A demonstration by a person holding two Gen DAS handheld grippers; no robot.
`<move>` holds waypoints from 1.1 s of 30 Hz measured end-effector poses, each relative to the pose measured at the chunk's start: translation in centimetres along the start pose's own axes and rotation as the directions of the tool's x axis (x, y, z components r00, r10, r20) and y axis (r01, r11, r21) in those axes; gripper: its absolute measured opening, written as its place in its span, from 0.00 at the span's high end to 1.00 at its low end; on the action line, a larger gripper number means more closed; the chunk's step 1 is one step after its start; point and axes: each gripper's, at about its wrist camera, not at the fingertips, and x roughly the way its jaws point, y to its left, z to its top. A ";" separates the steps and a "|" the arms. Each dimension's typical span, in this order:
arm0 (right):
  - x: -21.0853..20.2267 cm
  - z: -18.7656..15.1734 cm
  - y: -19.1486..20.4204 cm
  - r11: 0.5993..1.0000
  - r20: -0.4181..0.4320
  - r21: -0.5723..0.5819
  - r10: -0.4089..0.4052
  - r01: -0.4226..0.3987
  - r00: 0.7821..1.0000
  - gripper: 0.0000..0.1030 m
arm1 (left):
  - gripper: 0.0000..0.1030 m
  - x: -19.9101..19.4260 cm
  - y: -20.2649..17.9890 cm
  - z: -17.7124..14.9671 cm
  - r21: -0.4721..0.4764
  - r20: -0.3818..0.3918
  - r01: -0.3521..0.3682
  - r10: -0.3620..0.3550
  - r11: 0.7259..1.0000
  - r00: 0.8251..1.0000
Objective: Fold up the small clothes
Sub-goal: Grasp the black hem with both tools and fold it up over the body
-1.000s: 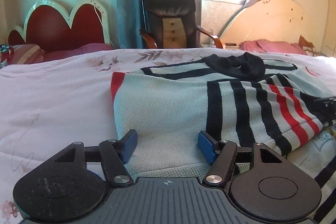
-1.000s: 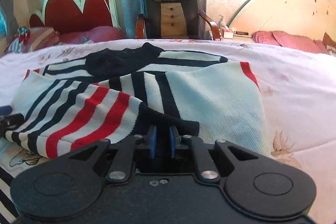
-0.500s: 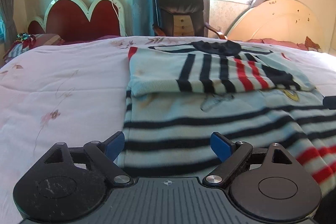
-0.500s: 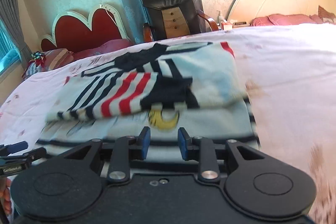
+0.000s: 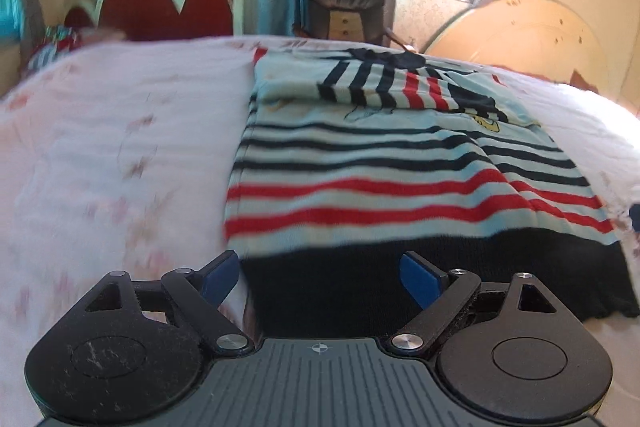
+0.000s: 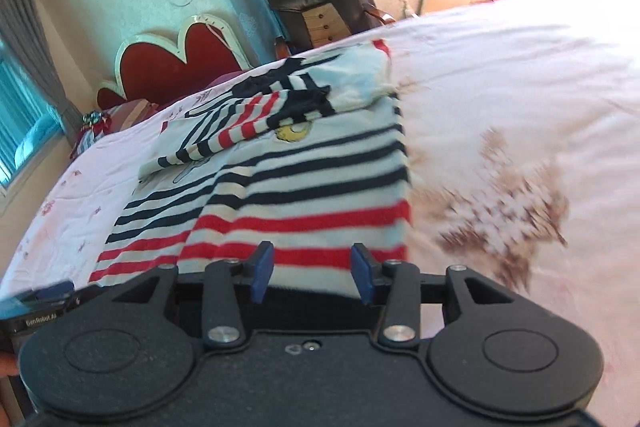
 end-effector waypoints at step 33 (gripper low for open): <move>-0.2 -2.1 -3.1 0.940 -0.019 0.228 0.266 -0.255 0.964 0.94 | 0.95 5.2 8.7 -5.5 -0.592 0.135 0.438 -0.453 0.677 0.881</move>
